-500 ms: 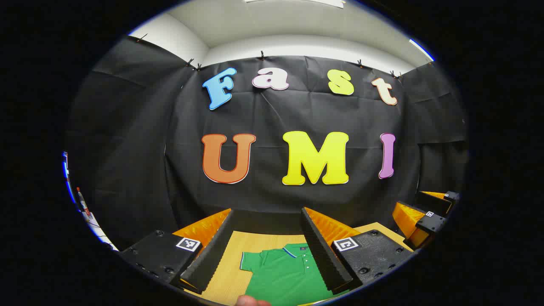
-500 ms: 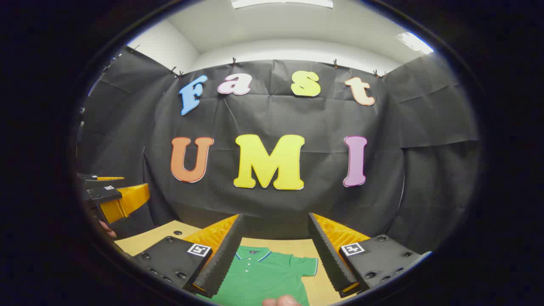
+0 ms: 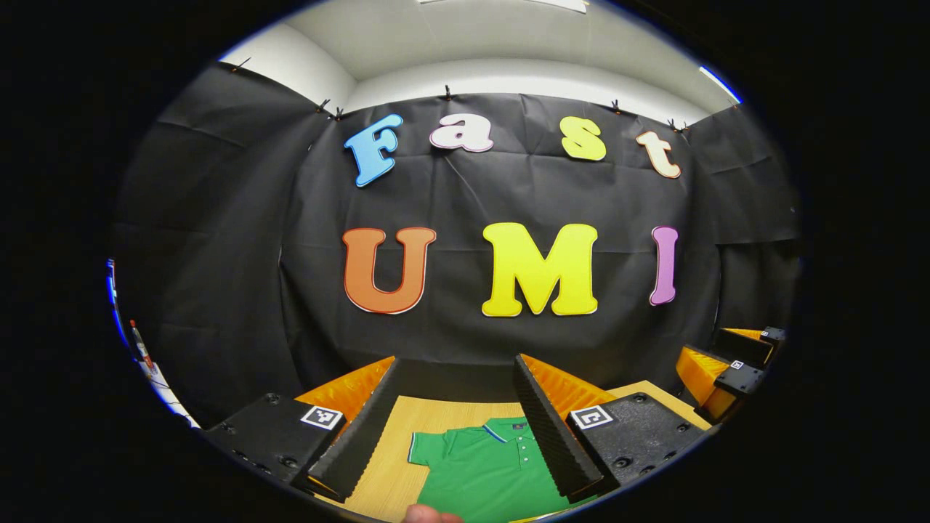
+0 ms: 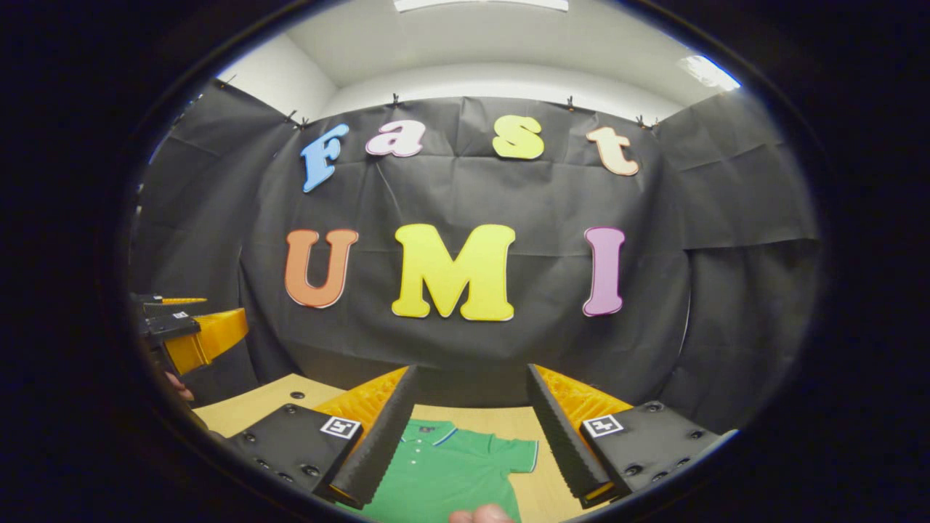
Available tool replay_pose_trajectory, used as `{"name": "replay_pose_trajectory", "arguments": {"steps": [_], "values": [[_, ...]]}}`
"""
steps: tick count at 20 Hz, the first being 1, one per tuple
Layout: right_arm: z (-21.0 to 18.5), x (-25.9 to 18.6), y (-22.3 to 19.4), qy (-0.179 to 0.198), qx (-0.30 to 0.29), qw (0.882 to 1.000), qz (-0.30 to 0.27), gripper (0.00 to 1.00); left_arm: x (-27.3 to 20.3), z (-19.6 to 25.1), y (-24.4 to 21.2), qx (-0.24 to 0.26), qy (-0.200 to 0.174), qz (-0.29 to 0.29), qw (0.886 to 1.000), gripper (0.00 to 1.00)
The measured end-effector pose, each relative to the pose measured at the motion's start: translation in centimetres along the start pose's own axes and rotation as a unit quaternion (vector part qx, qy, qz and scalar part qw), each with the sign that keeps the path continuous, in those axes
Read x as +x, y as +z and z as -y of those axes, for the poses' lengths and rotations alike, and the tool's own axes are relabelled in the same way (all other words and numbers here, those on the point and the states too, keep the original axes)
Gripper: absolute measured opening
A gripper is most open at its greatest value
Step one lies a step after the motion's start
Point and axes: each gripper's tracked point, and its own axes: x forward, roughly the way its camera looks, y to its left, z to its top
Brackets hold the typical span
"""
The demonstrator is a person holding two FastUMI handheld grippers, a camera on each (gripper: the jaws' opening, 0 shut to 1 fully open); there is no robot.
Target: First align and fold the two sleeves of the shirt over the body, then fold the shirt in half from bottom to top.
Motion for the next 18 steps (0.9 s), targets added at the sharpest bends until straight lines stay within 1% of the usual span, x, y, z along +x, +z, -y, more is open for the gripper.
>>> {"name": "replay_pose_trajectory", "arguments": {"steps": [1,2,3,5,8,10,11,12,14,15,16,17,18], "values": [[0.1,0.1,0.0,0.000,0.002,1.000,0.000,0.89,0.1,0.1,0.0,0.001,-0.001,0.000,1.000,0.98],[0.0,0.2,0.2,0.001,0.004,1.000,0.001,0.89,0.2,0.2,0.1,0.001,-0.002,0.002,1.000,1.00],[0.0,0.4,0.3,0.001,0.003,1.000,0.002,0.89,0.3,0.3,0.0,0.002,-0.002,0.002,1.000,0.98],[0.1,0.6,0.5,-0.001,0.002,1.000,0.005,0.89,0.3,0.5,-0.3,-0.001,-0.007,-0.002,1.000,0.98],[0.3,0.8,-0.5,-0.001,0.000,1.000,-0.009,0.88,0.5,0.6,-1.1,-0.011,-0.013,-0.011,1.000,0.98],[0.7,1.2,-0.8,-0.002,0.000,1.000,-0.015,1.00,0.9,0.6,-1.7,-0.007,-0.015,-0.019,1.000,0.98],[1.0,1.3,-1.0,-0.003,0.000,1.000,-0.017,1.00,1.1,0.6,-2.0,-0.005,-0.015,-0.023,1.000,0.98],[1.3,1.4,-1.1,-0.003,0.000,1.000,-0.020,0.95,1.0,0.6,-2.4,-0.004,-0.016,-0.027,0.999,0.98],[1.5,1.8,-1.9,-0.001,-0.001,0.999,-0.034,0.95,1.2,0.7,-3.3,-0.005,-0.019,-0.039,0.999,0.98],[1.7,2.0,-2.4,0.003,-0.002,0.999,-0.048,0.89,1.2,0.8,-3.9,-0.004,-0.022,-0.046,0.999,0.98],[1.8,2.0,-3.3,0.009,0.000,0.998,-0.064,0.89,1.2,0.9,-4.4,-0.003,-0.025,-0.055,0.998,0.98],[2.0,2.1,-4.2,0.013,0.002,0.996,-0.083,0.95,1.1,1.4,-5.2,-0.007,-0.034,-0.068,0.997,0.98],[2.4,2.3,-5.1,0.016,0.004,0.995,-0.102,0.95,1.1,1.8,-5.8,-0.011,-0.041,-0.077,0.996,0.98]]}}
